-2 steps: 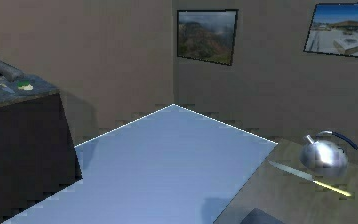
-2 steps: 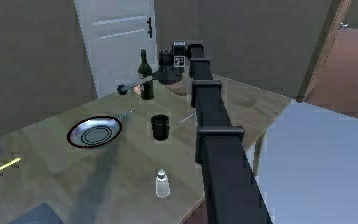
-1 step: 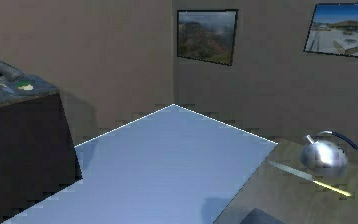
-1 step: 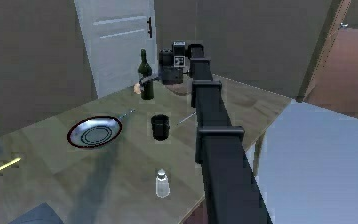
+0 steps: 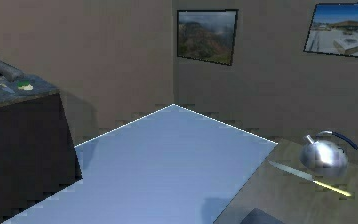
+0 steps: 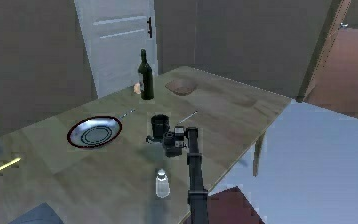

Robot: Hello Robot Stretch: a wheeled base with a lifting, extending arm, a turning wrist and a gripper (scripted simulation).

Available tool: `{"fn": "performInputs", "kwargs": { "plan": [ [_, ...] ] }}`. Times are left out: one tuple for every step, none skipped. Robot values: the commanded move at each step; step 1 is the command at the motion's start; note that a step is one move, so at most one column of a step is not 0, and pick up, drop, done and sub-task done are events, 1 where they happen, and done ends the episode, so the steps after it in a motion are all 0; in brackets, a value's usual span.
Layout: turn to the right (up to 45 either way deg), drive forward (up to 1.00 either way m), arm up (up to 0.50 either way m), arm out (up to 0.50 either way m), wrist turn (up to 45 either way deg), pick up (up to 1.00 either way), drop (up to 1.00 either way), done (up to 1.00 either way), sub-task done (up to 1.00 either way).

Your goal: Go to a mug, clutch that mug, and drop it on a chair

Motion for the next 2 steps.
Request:
{"fn": "performInputs", "kwargs": {
  "plan": [
    [0.0,0.00,0.00,0.00,0.0,1.00,0.00,0.00,0.00],
    [0.0,0.00,0.10,0.00,0.0,0.00,0.00,0.00,0.00]
  ]
}}
